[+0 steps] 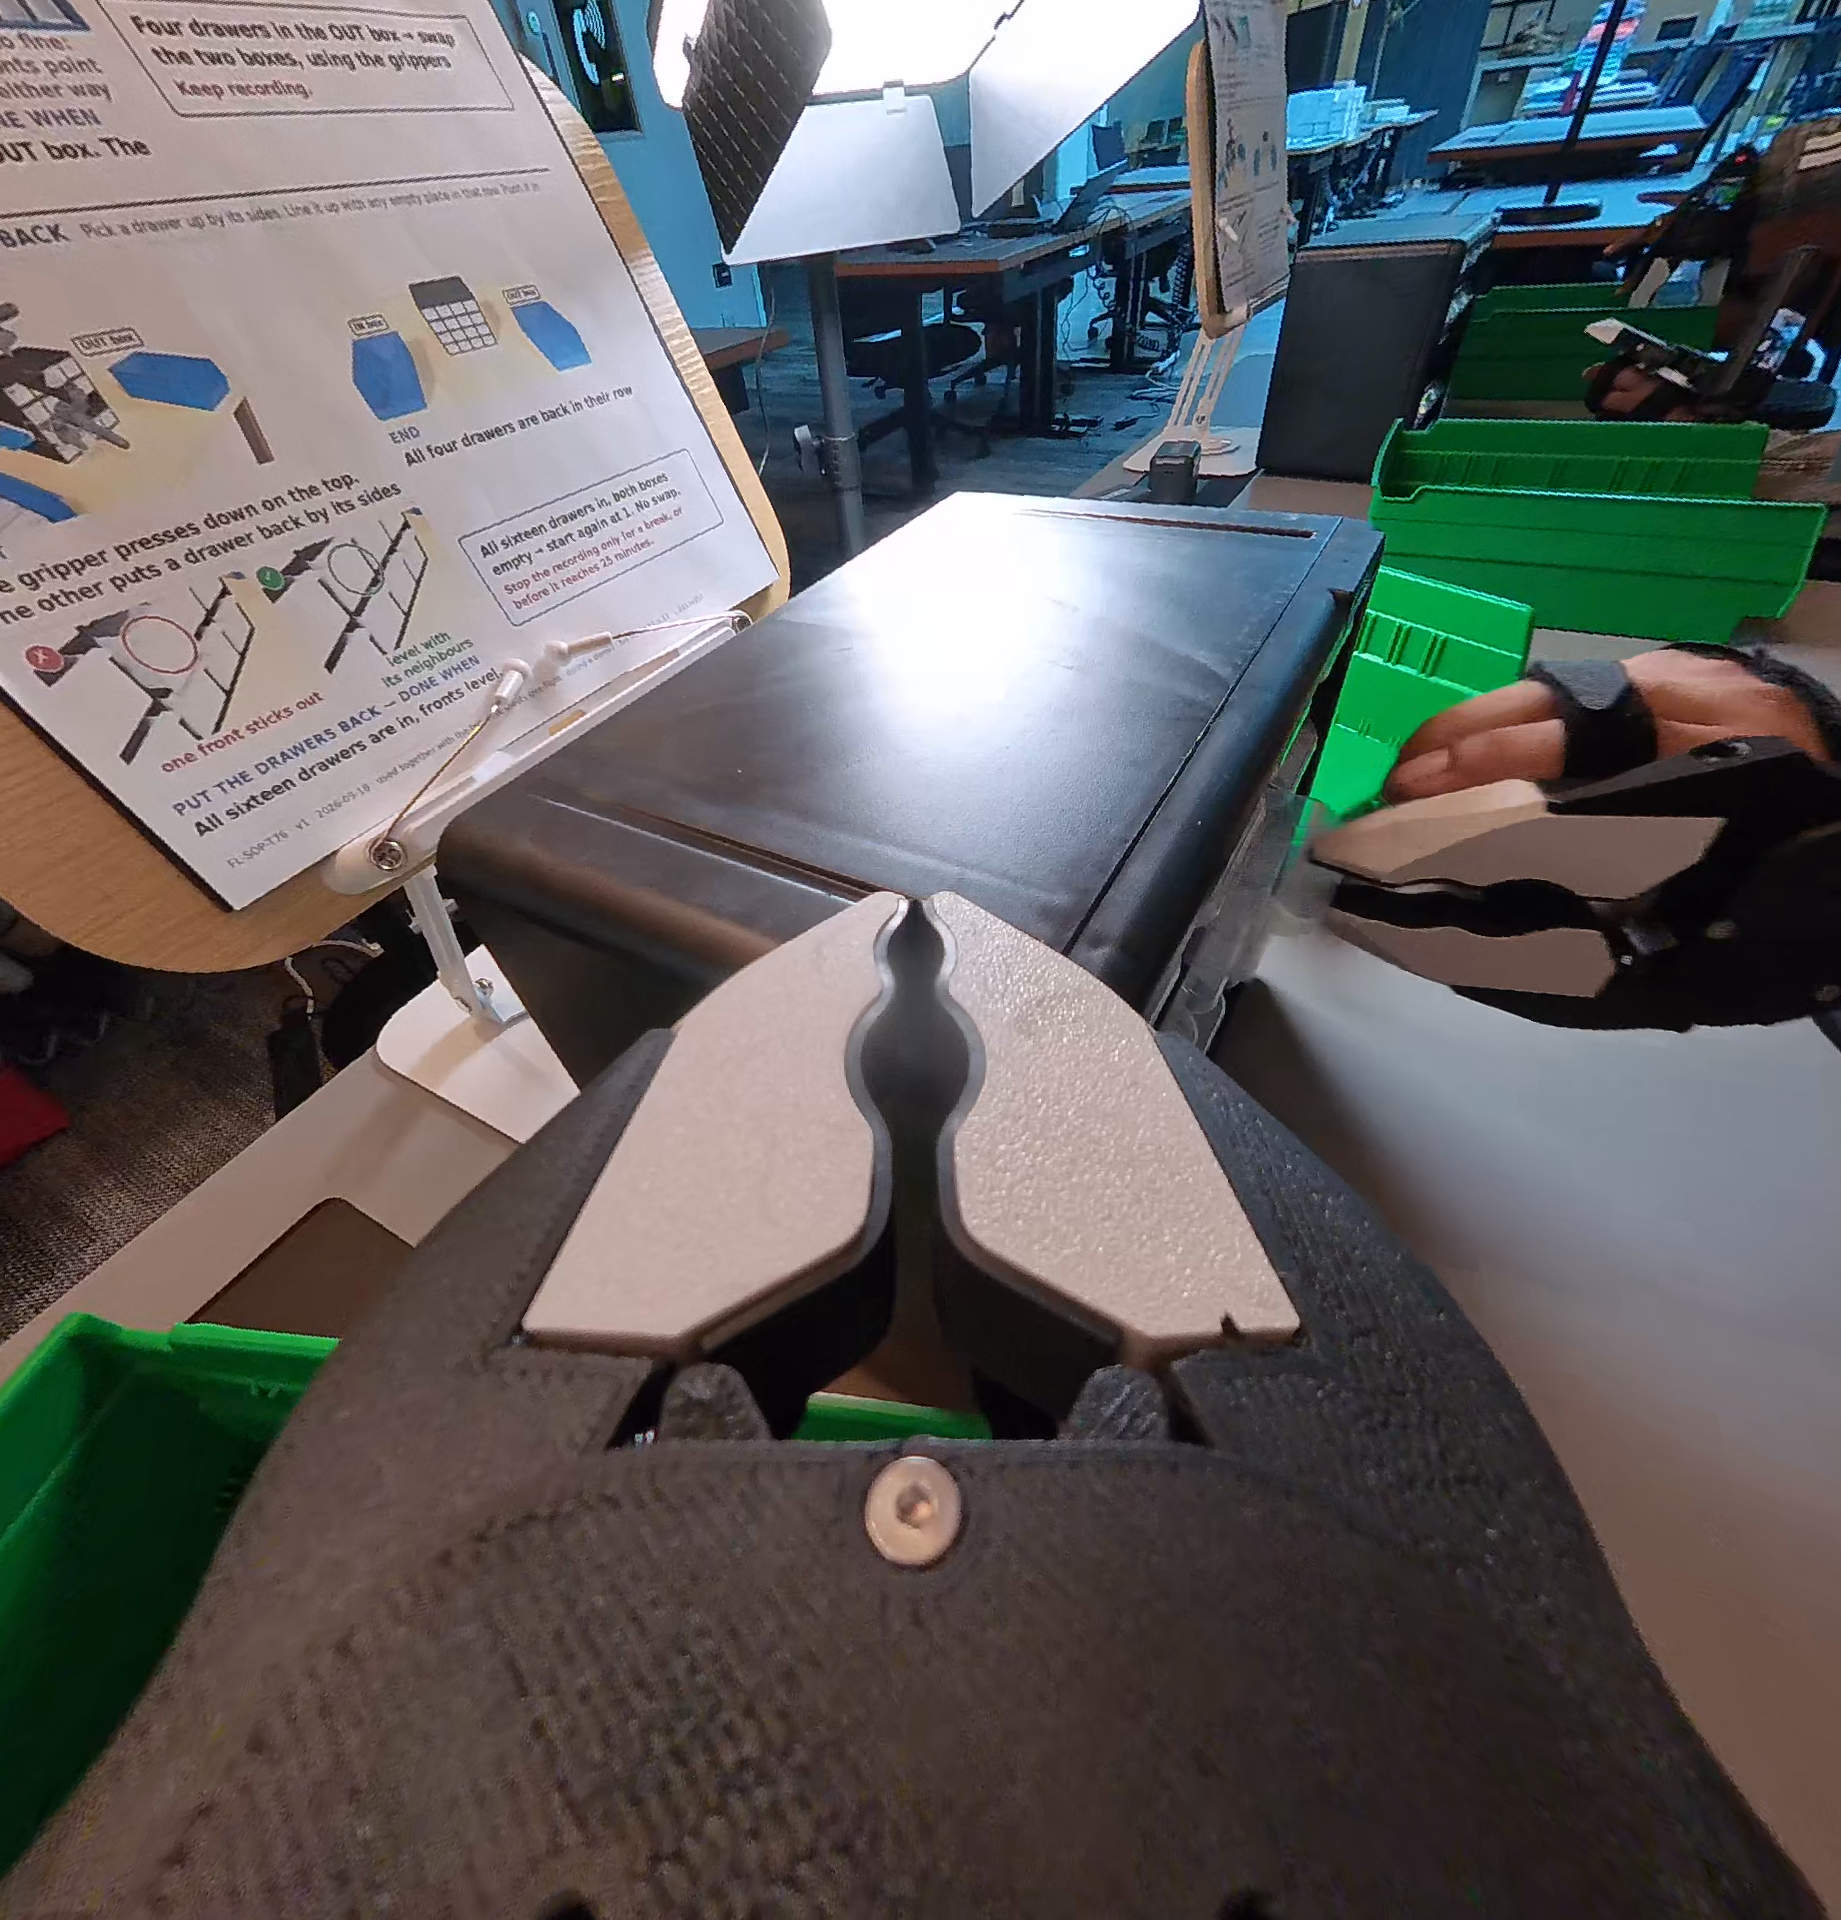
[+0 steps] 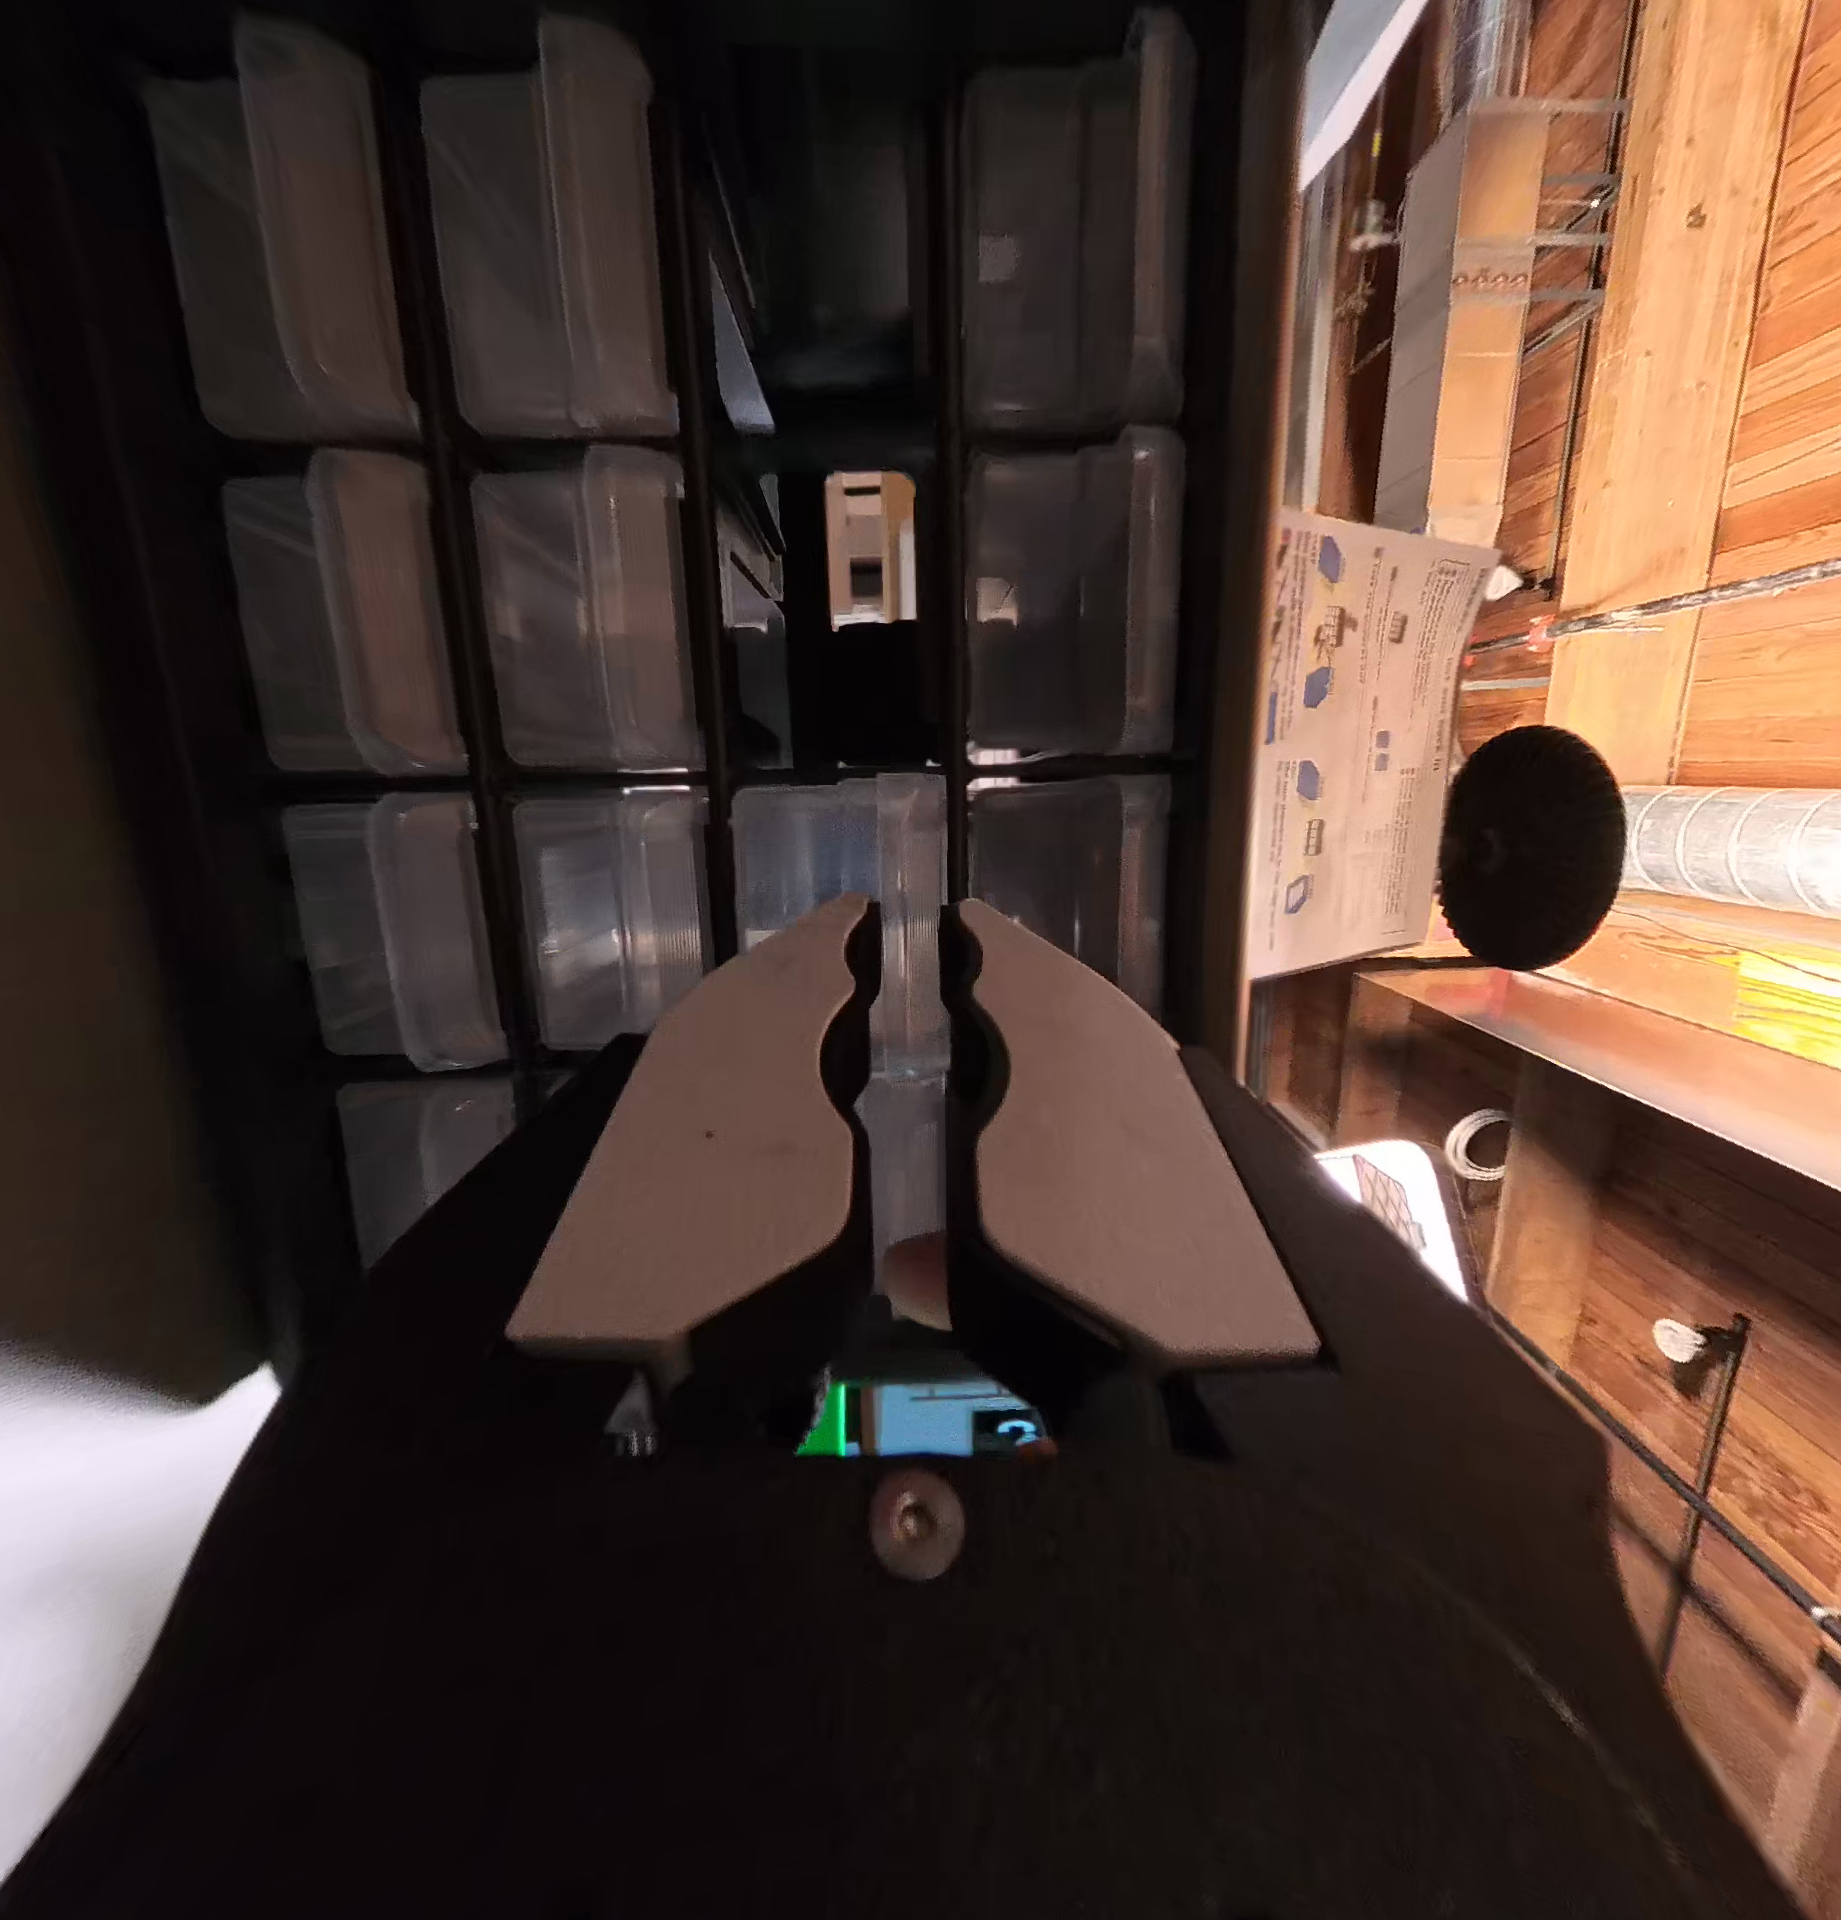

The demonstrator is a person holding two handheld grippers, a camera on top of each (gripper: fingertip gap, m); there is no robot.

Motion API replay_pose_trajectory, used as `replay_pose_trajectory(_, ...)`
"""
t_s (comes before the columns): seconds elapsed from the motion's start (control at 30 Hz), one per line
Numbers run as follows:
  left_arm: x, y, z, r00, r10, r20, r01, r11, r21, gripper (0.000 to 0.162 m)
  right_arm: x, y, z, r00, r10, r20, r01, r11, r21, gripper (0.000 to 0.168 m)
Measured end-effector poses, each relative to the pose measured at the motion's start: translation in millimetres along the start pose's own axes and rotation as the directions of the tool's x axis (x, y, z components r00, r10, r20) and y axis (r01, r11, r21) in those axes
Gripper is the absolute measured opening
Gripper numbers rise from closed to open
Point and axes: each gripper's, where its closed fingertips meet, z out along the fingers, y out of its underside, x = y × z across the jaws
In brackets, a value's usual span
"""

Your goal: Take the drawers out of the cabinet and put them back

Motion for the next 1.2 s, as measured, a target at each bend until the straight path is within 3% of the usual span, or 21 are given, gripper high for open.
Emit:
replay_pose_trajectory(0.03, 0, 0, 0, 1.000, 0.000, 0.000, 0.000, 1.000, 0.000, 0.000, 0, -3, -7, 1.000, 0.008, 0.006, -0.008, 1.000, 0.001, 0.010)
replay_pose_trajectory(0.43, 0, 0, 0, 1.000, 0.002, 0.008, -0.002, 1.000, 0.000, 0.000, 6, -24, -81, 0.991, 0.112, 0.071, -0.115, 0.993, 0.037, 0.011)
replay_pose_trajectory(0.87, 0, 0, 0, 1.000, -0.004, 0.007, 0.004, 1.000, 0.005, 0.000, -3, -16, -76, 0.967, 0.196, 0.164, -0.204, 0.979, 0.033, 0.018)
replay_pose_trajectory(1.07, 0, 0, 0, 1.000, -0.004, 0.006, 0.004, 1.000, 0.006, 0.000, -11, -9, -67, 0.877, 0.349, 0.331, -0.353, 0.934, -0.050, 0.027)
replay_pose_trajectory(1.2, 0, 0, 0, 1.000, -0.004, 0.006, 0.004, 1.000, 0.006, 0.000, -21, -9, -64, 0.738, 0.439, 0.513, -0.437, 0.890, -0.131, 0.027)
